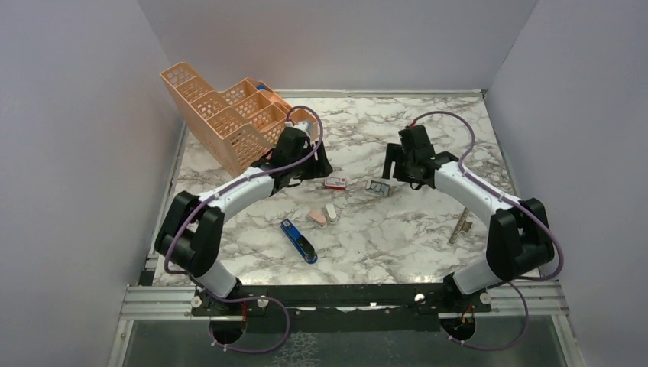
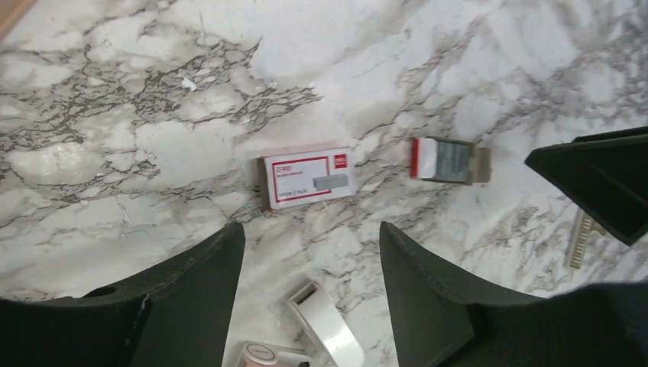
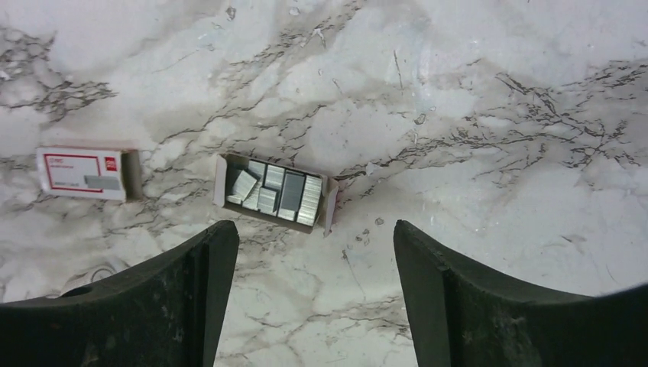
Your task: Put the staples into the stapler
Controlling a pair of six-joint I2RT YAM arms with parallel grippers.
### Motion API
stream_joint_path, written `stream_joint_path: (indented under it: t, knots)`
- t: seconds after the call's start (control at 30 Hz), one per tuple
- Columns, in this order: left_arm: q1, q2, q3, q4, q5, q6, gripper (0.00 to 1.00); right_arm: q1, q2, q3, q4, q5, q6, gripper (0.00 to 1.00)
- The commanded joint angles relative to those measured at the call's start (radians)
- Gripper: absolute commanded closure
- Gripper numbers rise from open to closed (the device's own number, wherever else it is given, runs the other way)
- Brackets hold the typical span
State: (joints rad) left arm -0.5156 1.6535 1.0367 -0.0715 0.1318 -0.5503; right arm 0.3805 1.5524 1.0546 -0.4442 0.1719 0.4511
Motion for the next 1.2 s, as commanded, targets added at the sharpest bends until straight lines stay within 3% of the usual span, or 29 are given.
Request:
stream_joint_path:
  t: [0.0,0.23,0.43,0.67,0.87,1.17]
  knots:
    - [-0.024,-0.173,-0.051,-0.032,-0.079,0.017,0.33,0.001,-0.094,-0.057,0.051,-0.043,-0.031,0.2]
    - [-0.034,-0.394,-0.14,-0.047,-0.124,-0.01,0.3,0.043,-0.115,-0.108,0.146,-0.363,-0.036,0.3]
    - [-0.034,-0.553,-0.226,-0.074,-0.201,-0.033,0.29,0.274,-0.029,-0.058,0.129,-0.271,0.002,0.26]
    - [-0.034,-0.664,-0.29,-0.104,-0.28,-0.045,0.29,0.441,0.097,0.035,0.103,-0.211,0.043,0.29]
    - [-0.034,-0.679,-0.31,-0.109,-0.282,-0.046,0.29,0.473,0.166,0.105,0.053,-0.113,0.088,0.51]
    - [-0.034,-0.676,-0.332,-0.095,-0.282,-0.052,0.29,0.501,0.254,0.181,-0.035,-0.06,0.096,0.52]
